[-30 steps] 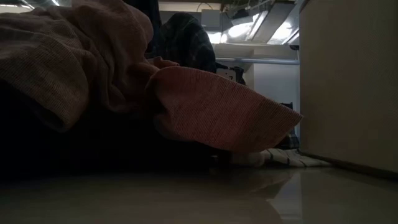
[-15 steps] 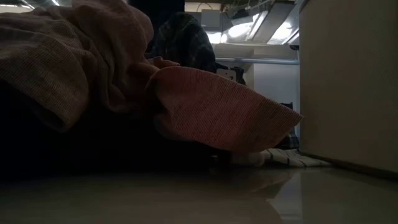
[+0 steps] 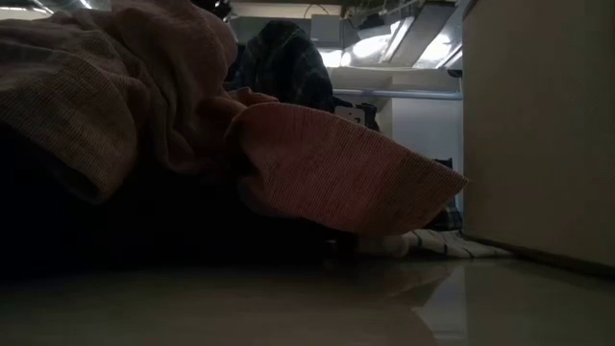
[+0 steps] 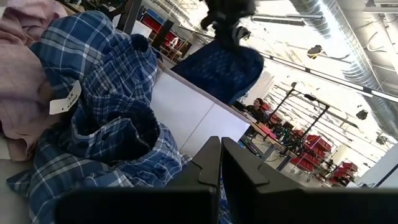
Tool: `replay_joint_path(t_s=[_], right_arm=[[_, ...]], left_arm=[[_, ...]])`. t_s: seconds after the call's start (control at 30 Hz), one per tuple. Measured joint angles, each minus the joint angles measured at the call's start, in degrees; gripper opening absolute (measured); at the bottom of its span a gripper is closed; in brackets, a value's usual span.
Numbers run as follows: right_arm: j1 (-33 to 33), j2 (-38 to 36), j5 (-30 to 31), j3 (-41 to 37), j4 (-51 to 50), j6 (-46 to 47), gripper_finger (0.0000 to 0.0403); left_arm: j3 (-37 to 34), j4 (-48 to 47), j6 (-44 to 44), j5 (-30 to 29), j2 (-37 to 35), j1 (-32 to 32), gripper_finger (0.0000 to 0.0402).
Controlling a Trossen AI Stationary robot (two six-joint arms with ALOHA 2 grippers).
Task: Sort clothes
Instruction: Put the blue sleepwear into the top white laundry organizer
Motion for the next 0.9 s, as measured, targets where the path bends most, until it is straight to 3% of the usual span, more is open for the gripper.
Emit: replay_joint_path(t_s=[0.23,0.5,0.73,0.9], right_arm=[[0.00,-0.02,0.01,0.00,0.02,0.00,0.0017],[0.00,0.00,-0.54,0.00,0.02,0.70,0.0017],[0.00,-0.01,-0.92,0.00,0.04,0.70,0.0017],[0.00,-0.02,-0.92,0.00,0.04,0.70,0.0017]], left_arm=[[-6.90,-8.04,-5.89,-0.64,-0.20,0.02,0.0019],[-14.67,-6.92,-11.29,1.89,0.78,0.25,0.0023],[-12.66,-5.47,-10.01,1.98,1.00,0.14,0.0094],[-4.95,-9.25,-9.91,1.98,0.57,0.02,0.0153]])
